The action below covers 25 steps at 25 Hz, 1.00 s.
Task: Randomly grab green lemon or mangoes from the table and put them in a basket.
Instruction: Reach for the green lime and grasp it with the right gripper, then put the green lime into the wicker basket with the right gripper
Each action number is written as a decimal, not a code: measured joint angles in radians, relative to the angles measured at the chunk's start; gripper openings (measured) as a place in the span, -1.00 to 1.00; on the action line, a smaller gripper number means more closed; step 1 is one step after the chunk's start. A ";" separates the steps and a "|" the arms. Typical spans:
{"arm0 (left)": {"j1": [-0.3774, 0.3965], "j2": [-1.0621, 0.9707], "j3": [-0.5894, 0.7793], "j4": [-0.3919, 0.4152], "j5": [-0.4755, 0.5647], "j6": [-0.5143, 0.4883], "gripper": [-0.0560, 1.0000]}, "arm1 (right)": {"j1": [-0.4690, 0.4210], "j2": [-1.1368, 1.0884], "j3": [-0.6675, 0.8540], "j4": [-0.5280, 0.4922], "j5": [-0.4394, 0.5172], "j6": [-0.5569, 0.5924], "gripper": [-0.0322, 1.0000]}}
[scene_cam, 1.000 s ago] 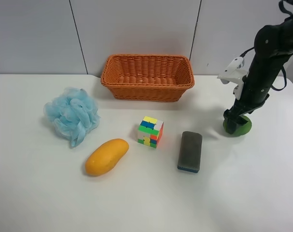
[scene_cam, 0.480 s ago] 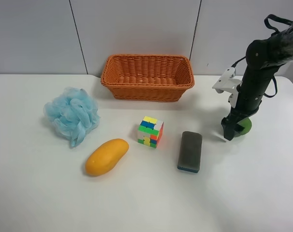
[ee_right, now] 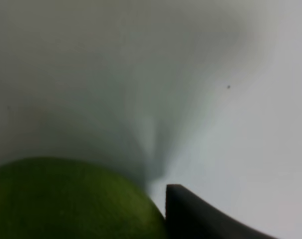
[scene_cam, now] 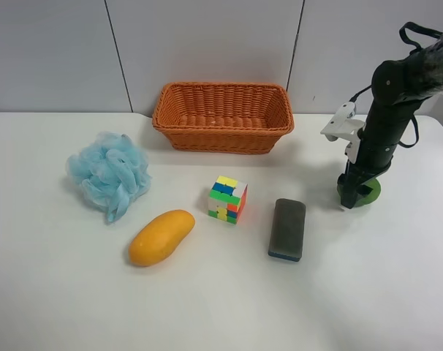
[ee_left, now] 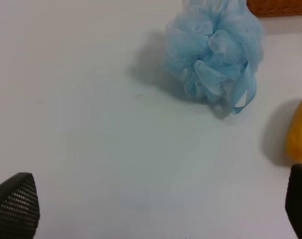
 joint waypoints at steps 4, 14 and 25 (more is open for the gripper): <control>0.000 0.000 0.000 0.000 0.000 0.000 0.99 | 0.000 0.000 0.000 0.002 0.000 0.000 0.51; 0.000 0.000 0.000 0.000 0.000 0.000 0.99 | 0.000 -0.126 -0.001 0.063 0.121 0.081 0.51; 0.000 0.000 0.000 0.000 0.000 0.000 0.99 | 0.003 -0.374 -0.007 0.071 0.227 0.300 0.51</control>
